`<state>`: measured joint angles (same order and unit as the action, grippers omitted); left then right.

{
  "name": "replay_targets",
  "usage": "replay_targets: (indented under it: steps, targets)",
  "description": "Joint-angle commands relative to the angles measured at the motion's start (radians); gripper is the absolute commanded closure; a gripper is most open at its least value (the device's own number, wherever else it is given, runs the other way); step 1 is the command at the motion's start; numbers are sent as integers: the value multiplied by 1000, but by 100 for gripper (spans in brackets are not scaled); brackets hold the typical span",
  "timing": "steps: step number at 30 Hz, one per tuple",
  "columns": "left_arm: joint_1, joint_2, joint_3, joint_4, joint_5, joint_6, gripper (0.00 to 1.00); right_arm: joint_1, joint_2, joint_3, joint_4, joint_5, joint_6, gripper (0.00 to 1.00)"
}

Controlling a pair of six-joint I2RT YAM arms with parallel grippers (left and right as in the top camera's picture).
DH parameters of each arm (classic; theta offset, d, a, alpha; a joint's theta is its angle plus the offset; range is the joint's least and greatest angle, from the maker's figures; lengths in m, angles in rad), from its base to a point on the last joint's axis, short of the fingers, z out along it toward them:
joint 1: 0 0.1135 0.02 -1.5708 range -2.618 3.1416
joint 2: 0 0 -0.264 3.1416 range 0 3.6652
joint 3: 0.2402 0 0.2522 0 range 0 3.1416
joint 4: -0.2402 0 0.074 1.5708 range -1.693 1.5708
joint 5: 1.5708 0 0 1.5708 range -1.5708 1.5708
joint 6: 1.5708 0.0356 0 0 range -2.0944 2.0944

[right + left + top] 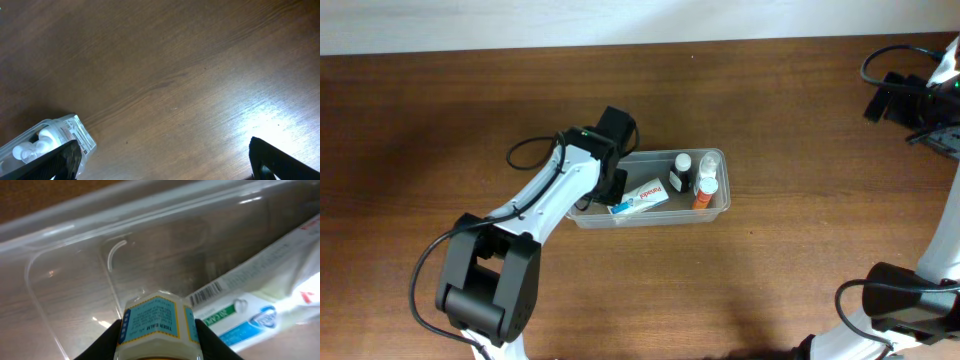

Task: Pack container
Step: 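Lift the jar and carry it right into the container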

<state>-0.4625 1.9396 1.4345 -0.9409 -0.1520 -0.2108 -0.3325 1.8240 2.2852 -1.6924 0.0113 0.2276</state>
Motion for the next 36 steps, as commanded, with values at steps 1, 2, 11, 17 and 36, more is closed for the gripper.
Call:
replay_targets:
  steps: [1,2,11,17,36]
  targets:
    - [7,-2,-14,17,-53,-33,71,-2,-28,15,-6,8,-7,2]
    - [7,-2,-18,22,-58,-37,71,-2,-28,15,-6,8,-7,1]
    - [7,8,-74,93,-58,-75,71,-2,-28,15,-6,8,-7,2]
    - [7,11,-112,137,-55,-89,71,-2,-28,15,-6,8,-7,2]
    - [7,11,-112,137,-55,-88,46,-2,-28,15,-6,8,-7,2]
